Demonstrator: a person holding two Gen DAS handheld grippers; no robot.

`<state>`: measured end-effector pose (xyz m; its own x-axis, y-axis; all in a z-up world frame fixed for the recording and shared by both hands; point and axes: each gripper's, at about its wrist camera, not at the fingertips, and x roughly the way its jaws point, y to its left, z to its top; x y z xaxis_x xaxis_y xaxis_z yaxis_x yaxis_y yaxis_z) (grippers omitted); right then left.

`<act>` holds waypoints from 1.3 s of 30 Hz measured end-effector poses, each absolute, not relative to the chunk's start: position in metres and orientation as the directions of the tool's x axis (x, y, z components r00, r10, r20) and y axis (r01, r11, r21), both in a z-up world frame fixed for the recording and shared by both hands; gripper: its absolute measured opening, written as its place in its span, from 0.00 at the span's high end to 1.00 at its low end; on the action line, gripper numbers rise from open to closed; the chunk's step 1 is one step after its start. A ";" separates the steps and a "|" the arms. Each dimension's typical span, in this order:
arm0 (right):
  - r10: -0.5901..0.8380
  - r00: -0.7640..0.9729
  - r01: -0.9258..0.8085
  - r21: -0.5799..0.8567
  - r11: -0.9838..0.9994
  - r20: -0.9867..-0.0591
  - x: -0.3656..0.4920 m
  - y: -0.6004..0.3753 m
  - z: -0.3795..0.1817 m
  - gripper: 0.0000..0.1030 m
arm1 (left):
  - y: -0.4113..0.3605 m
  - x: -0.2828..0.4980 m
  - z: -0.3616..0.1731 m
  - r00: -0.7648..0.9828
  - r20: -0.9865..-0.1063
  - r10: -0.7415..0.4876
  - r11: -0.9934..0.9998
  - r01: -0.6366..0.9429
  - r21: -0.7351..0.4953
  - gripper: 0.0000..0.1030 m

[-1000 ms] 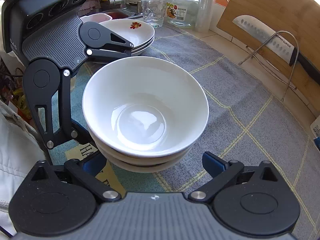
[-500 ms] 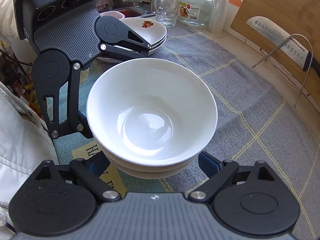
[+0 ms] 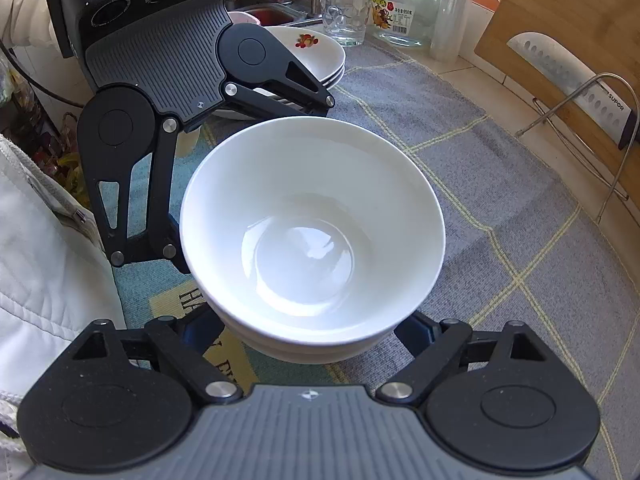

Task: Organize plates and bowls
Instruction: 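Lift the bowl stack with both tools and carry it toward the plate stack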

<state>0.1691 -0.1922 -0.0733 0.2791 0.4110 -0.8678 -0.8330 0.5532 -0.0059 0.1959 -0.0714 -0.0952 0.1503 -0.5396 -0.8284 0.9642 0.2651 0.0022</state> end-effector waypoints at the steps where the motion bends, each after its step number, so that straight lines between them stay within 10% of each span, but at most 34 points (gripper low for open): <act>1: 0.409 0.277 -0.834 -0.005 0.552 -0.870 0.169 -0.192 -0.073 0.10 | -0.071 0.196 -0.095 0.147 -0.827 -0.542 0.260 0.966 0.001 0.18; 39: 0.414 0.270 -0.829 0.009 0.560 -0.870 0.169 -0.193 -0.072 0.10 | -0.069 0.206 -0.098 0.098 -0.833 -0.545 0.223 0.974 -0.032 0.21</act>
